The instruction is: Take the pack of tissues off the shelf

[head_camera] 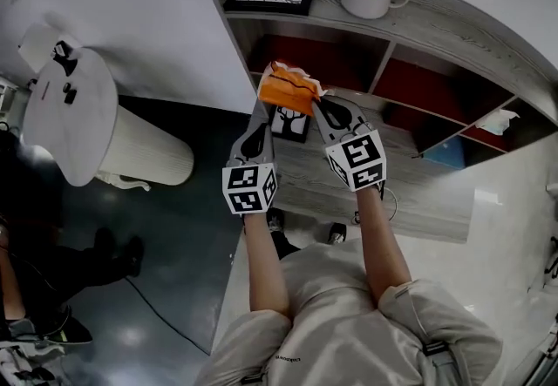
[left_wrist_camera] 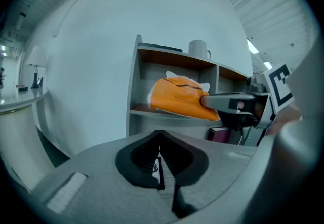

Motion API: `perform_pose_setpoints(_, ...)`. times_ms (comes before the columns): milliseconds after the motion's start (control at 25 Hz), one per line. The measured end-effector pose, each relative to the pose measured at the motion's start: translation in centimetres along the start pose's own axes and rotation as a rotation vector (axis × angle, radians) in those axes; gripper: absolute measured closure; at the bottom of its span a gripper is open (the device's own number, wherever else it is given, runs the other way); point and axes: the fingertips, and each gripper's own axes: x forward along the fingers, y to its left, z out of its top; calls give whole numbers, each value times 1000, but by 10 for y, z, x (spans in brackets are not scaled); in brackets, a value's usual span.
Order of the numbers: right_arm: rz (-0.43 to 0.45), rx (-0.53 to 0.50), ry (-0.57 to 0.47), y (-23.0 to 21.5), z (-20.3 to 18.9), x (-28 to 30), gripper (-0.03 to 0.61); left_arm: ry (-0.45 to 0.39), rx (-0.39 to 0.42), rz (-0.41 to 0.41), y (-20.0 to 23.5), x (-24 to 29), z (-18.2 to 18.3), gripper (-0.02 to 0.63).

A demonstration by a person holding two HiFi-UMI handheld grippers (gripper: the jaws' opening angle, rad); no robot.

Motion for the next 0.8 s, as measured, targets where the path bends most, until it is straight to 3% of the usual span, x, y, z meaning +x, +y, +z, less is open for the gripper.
perform_pose_setpoints(360, 129, -44, 46, 21, -36, -29, 557, -6, -65, 116, -19, -30, -37, 604)
perform_pose_setpoints(800, 166, 2, 123, 21, -83, -42, 558, -5, -51, 165, -28, -46, -41, 604)
